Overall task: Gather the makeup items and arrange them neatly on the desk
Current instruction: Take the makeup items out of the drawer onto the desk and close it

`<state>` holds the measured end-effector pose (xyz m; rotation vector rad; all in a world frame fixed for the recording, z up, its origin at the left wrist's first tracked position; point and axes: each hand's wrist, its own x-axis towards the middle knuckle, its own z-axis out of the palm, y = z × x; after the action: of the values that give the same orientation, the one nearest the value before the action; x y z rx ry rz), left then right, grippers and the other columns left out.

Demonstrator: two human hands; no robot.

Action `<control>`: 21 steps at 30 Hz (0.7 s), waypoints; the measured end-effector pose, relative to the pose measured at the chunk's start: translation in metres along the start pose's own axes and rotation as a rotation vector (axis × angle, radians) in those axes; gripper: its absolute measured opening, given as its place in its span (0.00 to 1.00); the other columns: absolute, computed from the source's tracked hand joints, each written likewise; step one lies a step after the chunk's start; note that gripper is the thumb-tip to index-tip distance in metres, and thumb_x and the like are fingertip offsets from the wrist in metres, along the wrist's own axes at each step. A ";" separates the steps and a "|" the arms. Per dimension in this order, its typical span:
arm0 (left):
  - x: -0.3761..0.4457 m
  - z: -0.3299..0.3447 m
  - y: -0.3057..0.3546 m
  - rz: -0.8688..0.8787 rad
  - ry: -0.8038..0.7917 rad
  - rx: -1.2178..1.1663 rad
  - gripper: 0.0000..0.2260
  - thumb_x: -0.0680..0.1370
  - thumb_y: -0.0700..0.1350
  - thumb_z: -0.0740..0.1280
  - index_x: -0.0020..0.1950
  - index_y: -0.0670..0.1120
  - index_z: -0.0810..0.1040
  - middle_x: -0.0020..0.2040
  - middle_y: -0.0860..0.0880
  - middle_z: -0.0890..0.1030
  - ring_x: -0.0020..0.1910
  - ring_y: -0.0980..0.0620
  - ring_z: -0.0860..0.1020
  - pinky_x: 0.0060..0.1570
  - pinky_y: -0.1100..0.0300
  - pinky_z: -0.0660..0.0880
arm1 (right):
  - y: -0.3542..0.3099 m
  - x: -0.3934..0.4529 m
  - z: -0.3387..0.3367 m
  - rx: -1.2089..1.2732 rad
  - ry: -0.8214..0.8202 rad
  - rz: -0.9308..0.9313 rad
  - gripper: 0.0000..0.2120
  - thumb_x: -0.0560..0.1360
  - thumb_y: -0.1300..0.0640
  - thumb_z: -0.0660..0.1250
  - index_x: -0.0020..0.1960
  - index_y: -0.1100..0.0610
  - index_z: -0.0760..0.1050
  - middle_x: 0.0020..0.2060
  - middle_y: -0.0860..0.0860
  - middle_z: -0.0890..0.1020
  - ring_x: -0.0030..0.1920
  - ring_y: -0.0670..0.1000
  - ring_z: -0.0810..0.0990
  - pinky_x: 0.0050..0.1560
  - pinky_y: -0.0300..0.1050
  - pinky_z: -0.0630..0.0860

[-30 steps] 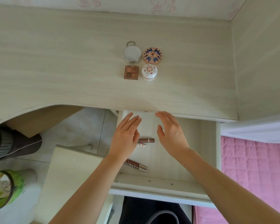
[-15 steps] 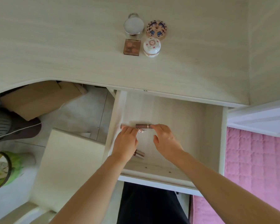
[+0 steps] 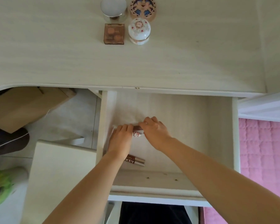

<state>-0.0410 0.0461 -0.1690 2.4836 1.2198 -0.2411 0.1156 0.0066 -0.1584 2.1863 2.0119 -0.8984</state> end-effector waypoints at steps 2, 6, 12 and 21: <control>0.002 0.000 0.000 0.017 0.009 0.004 0.17 0.63 0.29 0.71 0.49 0.41 0.77 0.43 0.44 0.81 0.44 0.42 0.80 0.43 0.49 0.77 | -0.002 0.003 0.002 -0.015 -0.015 0.001 0.18 0.75 0.65 0.62 0.64 0.55 0.72 0.58 0.53 0.73 0.59 0.56 0.69 0.56 0.48 0.72; 0.002 0.000 -0.001 0.026 0.013 0.034 0.14 0.63 0.28 0.70 0.45 0.41 0.76 0.39 0.43 0.80 0.39 0.41 0.79 0.37 0.49 0.76 | -0.005 0.008 0.007 -0.040 -0.029 0.032 0.17 0.73 0.65 0.64 0.61 0.55 0.72 0.57 0.54 0.72 0.58 0.56 0.69 0.55 0.48 0.71; 0.005 0.003 -0.004 0.055 -0.025 0.130 0.18 0.55 0.27 0.74 0.39 0.42 0.76 0.35 0.44 0.78 0.35 0.41 0.78 0.28 0.54 0.74 | -0.002 0.010 0.012 0.001 -0.097 0.069 0.20 0.72 0.68 0.64 0.61 0.54 0.68 0.55 0.54 0.71 0.55 0.56 0.71 0.48 0.47 0.71; 0.005 -0.005 -0.002 0.047 -0.119 0.041 0.11 0.68 0.36 0.72 0.48 0.42 0.77 0.45 0.44 0.76 0.34 0.43 0.77 0.28 0.57 0.67 | 0.024 -0.016 0.013 0.301 -0.138 0.314 0.15 0.73 0.59 0.64 0.58 0.58 0.67 0.53 0.54 0.72 0.53 0.56 0.72 0.49 0.47 0.73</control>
<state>-0.0393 0.0529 -0.1660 2.4908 1.1178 -0.3991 0.1330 -0.0169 -0.1707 2.4146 1.4960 -1.3288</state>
